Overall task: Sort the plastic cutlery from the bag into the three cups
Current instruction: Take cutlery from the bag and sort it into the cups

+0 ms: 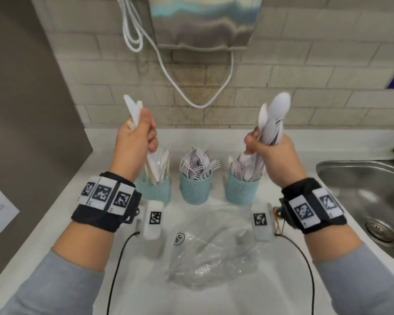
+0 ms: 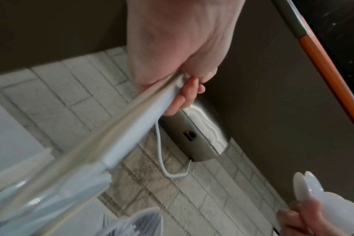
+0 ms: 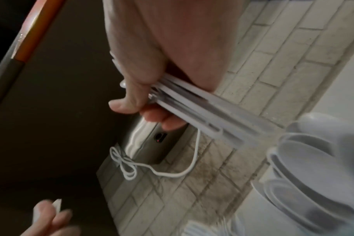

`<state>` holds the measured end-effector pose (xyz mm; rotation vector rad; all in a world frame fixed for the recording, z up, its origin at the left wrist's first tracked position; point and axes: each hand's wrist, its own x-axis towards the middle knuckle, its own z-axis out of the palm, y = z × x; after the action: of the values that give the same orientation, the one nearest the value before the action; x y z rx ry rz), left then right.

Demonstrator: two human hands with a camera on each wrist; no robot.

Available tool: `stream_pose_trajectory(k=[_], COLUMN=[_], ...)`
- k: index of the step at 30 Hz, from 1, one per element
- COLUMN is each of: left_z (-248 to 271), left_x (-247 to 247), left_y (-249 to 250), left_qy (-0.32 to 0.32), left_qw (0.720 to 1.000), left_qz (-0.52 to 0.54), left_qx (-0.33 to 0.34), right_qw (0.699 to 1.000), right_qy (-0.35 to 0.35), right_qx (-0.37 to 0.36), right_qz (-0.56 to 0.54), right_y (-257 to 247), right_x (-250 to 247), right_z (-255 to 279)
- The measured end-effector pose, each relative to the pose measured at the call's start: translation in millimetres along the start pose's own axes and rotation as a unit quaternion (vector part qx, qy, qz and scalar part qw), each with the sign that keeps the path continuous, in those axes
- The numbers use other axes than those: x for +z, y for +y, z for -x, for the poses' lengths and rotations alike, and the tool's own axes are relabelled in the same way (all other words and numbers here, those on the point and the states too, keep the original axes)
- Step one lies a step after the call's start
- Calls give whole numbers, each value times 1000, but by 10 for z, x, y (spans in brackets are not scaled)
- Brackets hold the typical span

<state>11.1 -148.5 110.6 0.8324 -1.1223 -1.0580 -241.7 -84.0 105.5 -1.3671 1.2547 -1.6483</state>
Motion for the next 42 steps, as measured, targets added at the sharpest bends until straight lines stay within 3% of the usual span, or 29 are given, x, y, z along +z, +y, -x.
stream_pose_trajectory(k=[4, 7, 10, 16, 20, 25, 28, 31, 34, 38, 42], left_z=[-117, -144, -107, -118, -230, -249, -243, -251, -265, -303, -275], left_x=[-82, -117, -150, -221, -229, -243, -236, -255, -238, -253, -246], left_y=[-13, -133, -340, -737, -777, -727, -694, -694, -684, -731, -695], left_qy=[58, 71, 62, 50, -3, -40, -68, -36, -21, -54, -65], left_qw=[998, 994, 987, 977, 971, 922, 899, 924, 936, 915, 921], left_qz=[4, -53, -131, -204, -214, -355, -394, -363, -350, -394, -384], left_qx=[36, 61, 63, -18, -111, -151, -181, -115, -36, -63, -28], right_qw=[997, 994, 995, 997, 992, 964, 967, 984, 979, 956, 962], right_qy=[56, 97, 94, 25, 8, -23, -22, -13, -4, -12, -13], right_qx=[-43, -17, 14, 45, 52, 103, 84, 68, 55, 74, 37], right_qz=[-26, -44, -28, 55, 117, 246, 238, 165, 197, 285, 271], right_y=[15, 271, 542, 678, 685, 808, 779, 745, 770, 814, 780], right_x=[30, 85, 112, 67, 5, -40, -50, -71, -83, -80, -88], right_z=[-331, -461, -463, -431, -464, -497, -497, -480, -471, -460, -456])
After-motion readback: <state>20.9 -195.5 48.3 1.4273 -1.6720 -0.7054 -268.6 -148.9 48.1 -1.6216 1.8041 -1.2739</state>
